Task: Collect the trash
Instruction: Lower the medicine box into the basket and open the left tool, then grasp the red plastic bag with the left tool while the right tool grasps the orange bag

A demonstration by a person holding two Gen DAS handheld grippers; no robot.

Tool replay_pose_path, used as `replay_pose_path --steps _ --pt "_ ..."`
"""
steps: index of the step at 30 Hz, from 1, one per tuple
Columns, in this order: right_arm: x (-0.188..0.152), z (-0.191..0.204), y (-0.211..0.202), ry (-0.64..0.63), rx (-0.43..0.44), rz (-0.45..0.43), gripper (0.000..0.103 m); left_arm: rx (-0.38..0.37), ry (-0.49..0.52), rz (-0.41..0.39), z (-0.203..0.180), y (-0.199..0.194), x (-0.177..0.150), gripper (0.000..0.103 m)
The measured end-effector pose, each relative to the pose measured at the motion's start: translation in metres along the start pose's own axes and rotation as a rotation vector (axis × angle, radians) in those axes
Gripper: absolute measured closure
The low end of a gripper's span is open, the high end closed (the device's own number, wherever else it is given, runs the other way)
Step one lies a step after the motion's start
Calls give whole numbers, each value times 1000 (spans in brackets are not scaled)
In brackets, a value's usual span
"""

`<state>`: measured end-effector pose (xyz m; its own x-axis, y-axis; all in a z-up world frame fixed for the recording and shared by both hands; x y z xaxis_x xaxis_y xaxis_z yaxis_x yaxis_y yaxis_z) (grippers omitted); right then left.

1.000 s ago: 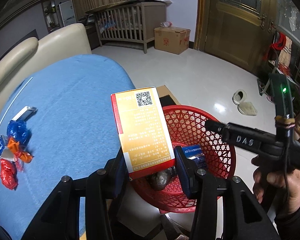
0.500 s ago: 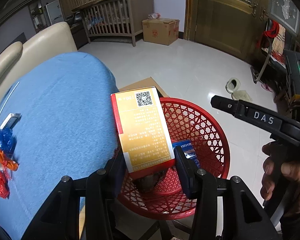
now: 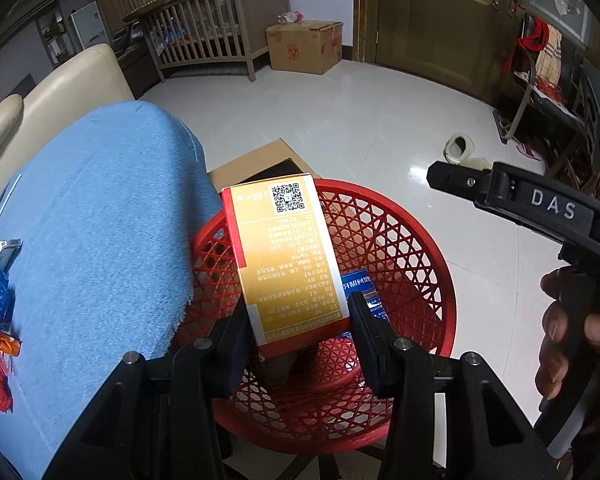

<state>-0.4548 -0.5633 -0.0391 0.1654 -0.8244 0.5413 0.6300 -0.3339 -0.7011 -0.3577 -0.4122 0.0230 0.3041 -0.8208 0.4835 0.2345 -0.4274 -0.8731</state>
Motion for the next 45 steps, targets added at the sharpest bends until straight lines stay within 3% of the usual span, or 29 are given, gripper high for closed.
replay_pose_path --steps 6,9,17,24,34,41,45 --pt "1 0 -2 4 0 -8 28 -7 12 45 -6 16 -1 50" --pt "2 1 -3 9 -1 -15 28 -11 11 84 -4 24 -1 30" --pt "7 10 -11 6 -10 -29 27 -21 -64 48 24 4 -8 30" --pt "1 51 -8 -71 6 -6 27 20 -272 -47 105 -44 -29 29" --pt "-34 138 14 -266 52 81 28 239 -571 -124 241 -95 -102 29" --pt "-59 190 28 -383 67 133 28 320 -727 -145 315 -101 -141 27" --pt "-71 212 31 -435 71 150 28 320 -783 -138 346 -93 -153 27"
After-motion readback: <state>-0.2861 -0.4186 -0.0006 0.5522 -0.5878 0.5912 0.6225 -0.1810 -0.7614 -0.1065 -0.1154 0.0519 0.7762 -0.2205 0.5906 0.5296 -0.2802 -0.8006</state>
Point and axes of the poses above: each gripper's, at about its wrist camera, not at the fingertips, and y roughly the way its jaws point, z to its left, x to its top, the point moved 1 cm from there along y, roughly the way its jaws point, and after that the axes turned 1 degree about z, right-handed, at the moved point
